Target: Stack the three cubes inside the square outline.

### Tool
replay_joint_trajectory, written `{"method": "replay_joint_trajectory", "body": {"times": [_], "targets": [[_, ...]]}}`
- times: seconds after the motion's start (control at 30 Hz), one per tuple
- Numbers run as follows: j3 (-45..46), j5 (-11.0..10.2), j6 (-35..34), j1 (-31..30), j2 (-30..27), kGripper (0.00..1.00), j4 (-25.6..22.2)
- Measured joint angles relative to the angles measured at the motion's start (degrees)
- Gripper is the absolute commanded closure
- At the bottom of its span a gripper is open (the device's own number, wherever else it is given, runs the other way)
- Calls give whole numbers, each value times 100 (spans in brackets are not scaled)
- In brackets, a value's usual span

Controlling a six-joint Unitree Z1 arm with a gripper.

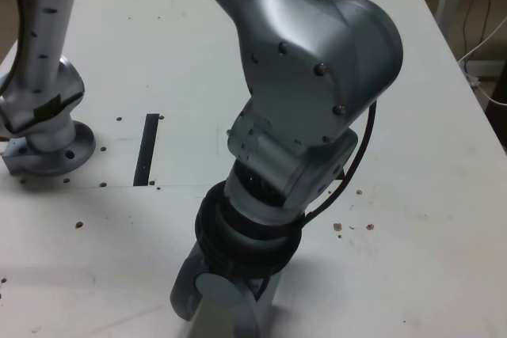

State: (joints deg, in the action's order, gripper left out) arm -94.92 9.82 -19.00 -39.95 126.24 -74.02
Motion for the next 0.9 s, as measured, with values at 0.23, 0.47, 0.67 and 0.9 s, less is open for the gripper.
{"method": "replay_joint_trajectory", "body": {"times": [0.23,0.47,0.67,0.9], "targets": [[-126,-28,0,1,-4,79,-218],[-237,-197,-57,118,-203,79,-594],[-480,-470,-77,428,-568,79,-1096],[-732,-755,83,1004,-987,79,-1498]]}}
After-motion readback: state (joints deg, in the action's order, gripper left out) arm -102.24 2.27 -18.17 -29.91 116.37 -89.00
